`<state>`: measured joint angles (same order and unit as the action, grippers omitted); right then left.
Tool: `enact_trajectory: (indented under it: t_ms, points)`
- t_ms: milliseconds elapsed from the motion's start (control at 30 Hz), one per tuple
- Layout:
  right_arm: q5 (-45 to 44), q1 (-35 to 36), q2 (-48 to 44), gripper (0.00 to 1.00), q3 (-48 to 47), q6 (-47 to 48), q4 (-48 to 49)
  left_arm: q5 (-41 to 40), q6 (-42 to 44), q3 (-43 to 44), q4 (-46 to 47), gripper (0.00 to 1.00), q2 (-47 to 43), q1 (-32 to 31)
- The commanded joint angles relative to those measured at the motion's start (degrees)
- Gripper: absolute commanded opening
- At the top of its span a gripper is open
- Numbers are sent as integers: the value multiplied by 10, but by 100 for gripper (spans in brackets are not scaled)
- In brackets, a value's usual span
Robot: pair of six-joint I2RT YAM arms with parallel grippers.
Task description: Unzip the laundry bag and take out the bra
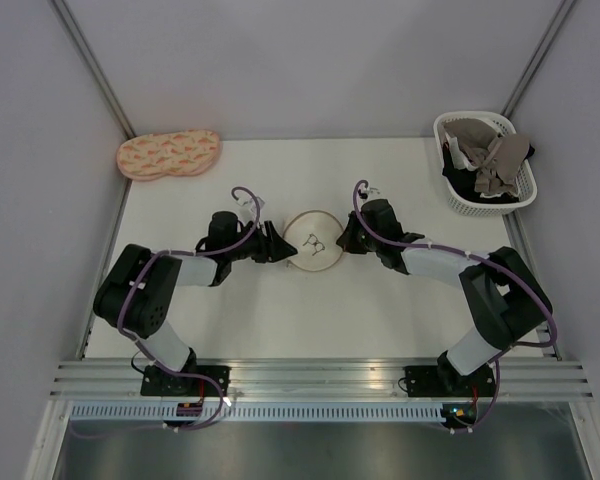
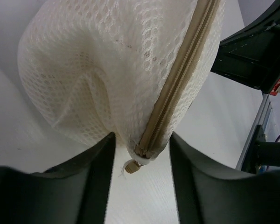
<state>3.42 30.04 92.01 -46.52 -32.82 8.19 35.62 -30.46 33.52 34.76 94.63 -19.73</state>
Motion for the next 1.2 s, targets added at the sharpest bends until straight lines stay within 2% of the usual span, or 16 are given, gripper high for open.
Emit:
enact_trajectory:
  t_ms: [0,133,167,300,433,467,500,533,633,667,800,833,900,933,1033,1167]
  points:
    - [27,-3,2,0,-20,15,20,9,22,26,21,50,13,-2]
    - [40,-4,-1,0,-20,23,16,43,4,29,51,17,18,-3]
    - [41,-4,-5,1,-20,24,15,46,-4,29,54,14,14,-3]
    - [62,-4,-17,1,-20,38,2,51,-18,12,57,2,-14,-11]
    - [107,-3,-63,2,-20,59,-29,7,-57,-16,20,2,-72,-20]
    - [112,-1,-94,8,-18,64,-39,-11,-87,-27,10,2,-85,-23]
    - [113,7,-111,21,-15,69,-51,-43,-105,-53,11,2,-117,-27]
    - [110,13,-129,47,-13,78,-75,-61,-123,-67,12,2,-134,-29]
    - [95,49,-196,76,-9,84,-130,-147,-211,-117,-4,2,-212,-53]
    - [80,62,-224,77,-7,82,-141,-180,-244,-122,-22,2,-234,-68]
    - [51,142,-285,76,27,43,-149,-414,-336,-119,-163,2,-344,-190]
    - [48,154,-293,74,34,33,-143,-439,-362,-124,-187,2,-374,-203]
    - [41,188,-316,69,54,10,-132,-479,-460,-145,-196,2,-399,-218]
    - [39,200,-330,62,59,5,-129,-487,-522,-154,-196,2,-415,-219]
    - [10,241,-349,53,71,-8,-135,-506,-590,-163,-198,2,-416,-220]
    - [-20,275,-344,51,67,-8,-144,-500,-648,-142,-212,2,-377,-225]
